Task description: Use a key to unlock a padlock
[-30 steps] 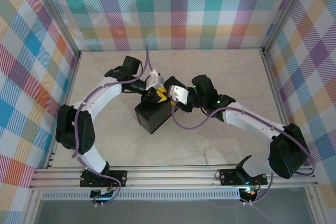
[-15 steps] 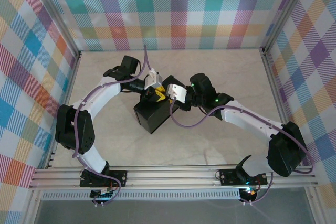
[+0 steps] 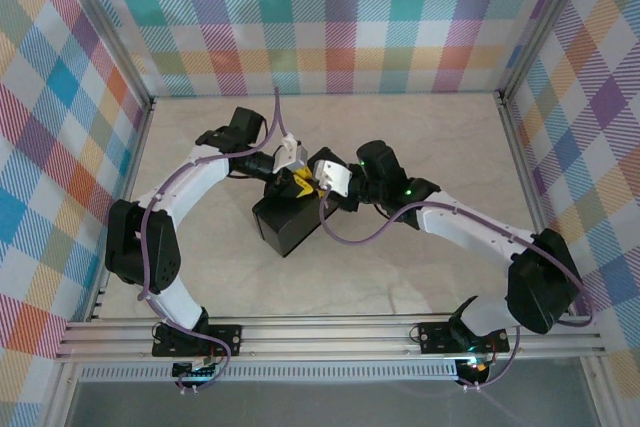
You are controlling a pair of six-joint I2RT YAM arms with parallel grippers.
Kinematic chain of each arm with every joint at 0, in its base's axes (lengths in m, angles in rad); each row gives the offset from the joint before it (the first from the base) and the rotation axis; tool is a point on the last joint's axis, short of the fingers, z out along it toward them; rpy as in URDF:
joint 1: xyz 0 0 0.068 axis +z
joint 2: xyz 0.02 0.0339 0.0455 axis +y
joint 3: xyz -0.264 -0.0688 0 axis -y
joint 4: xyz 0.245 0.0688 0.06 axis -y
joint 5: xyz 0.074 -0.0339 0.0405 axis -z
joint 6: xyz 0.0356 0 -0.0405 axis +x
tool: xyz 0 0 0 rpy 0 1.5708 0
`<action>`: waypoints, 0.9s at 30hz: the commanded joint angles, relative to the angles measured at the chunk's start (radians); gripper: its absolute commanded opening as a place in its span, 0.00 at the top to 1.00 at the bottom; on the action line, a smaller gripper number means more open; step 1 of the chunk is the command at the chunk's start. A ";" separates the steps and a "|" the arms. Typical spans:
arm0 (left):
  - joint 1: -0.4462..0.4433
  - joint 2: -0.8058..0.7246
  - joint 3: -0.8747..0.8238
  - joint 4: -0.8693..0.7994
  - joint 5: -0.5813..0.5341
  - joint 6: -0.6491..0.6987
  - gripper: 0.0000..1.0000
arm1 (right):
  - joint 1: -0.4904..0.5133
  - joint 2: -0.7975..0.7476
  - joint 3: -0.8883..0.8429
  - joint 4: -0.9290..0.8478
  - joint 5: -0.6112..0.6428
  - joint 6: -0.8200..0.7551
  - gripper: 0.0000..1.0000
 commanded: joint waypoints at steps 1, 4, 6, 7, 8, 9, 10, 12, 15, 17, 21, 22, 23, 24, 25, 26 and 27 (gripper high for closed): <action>-0.014 0.020 0.011 -0.138 0.071 0.052 0.92 | 0.009 0.023 0.025 0.074 0.018 -0.021 0.76; -0.014 0.031 0.024 -0.182 0.084 0.084 0.92 | 0.009 0.035 0.029 0.065 0.030 -0.053 0.82; -0.012 0.034 0.025 -0.186 0.080 0.084 0.92 | 0.009 0.042 0.037 0.047 0.023 -0.060 0.89; -0.012 0.031 0.025 -0.183 0.076 0.083 0.92 | 0.009 0.043 0.040 0.040 0.018 -0.060 0.92; -0.012 0.029 0.021 -0.180 0.073 0.083 0.92 | 0.009 0.043 0.043 0.034 0.014 -0.055 0.95; -0.011 0.025 0.017 -0.173 0.069 0.080 0.92 | 0.009 0.042 0.045 0.028 0.012 -0.051 0.96; -0.009 0.022 0.013 -0.161 0.064 0.072 0.92 | 0.009 0.040 0.045 0.024 0.010 -0.048 0.97; -0.006 0.018 0.002 -0.136 0.056 0.057 0.92 | 0.007 0.037 0.044 0.016 0.008 -0.037 0.98; -0.001 0.015 -0.004 -0.120 0.051 0.047 0.93 | -0.005 0.028 0.047 -0.005 -0.019 -0.002 1.00; -0.001 0.011 -0.008 -0.106 0.049 0.039 0.93 | -0.025 0.028 0.066 -0.047 -0.080 0.048 1.00; -0.001 -0.021 -0.048 -0.009 0.059 -0.017 0.93 | -0.035 0.059 0.160 -0.233 -0.264 0.163 1.00; -0.001 -0.030 -0.056 0.010 0.059 -0.028 0.93 | -0.037 0.068 0.177 -0.259 -0.299 0.204 1.00; -0.001 -0.039 -0.067 0.024 0.057 -0.036 0.93 | -0.037 0.082 0.198 -0.299 -0.332 0.244 1.00; -0.001 -0.046 -0.076 0.039 0.054 -0.046 0.92 | -0.037 0.095 0.215 -0.328 -0.349 0.285 1.00; -0.003 -0.050 -0.083 0.052 0.049 -0.055 0.91 | -0.038 0.105 0.225 -0.342 -0.357 0.332 1.00; -0.003 -0.052 -0.089 0.058 0.043 -0.058 0.90 | -0.043 0.113 0.230 -0.350 -0.367 0.369 1.00; -0.003 -0.054 -0.094 0.066 0.038 -0.062 0.90 | -0.047 0.118 0.231 -0.347 -0.379 0.421 1.00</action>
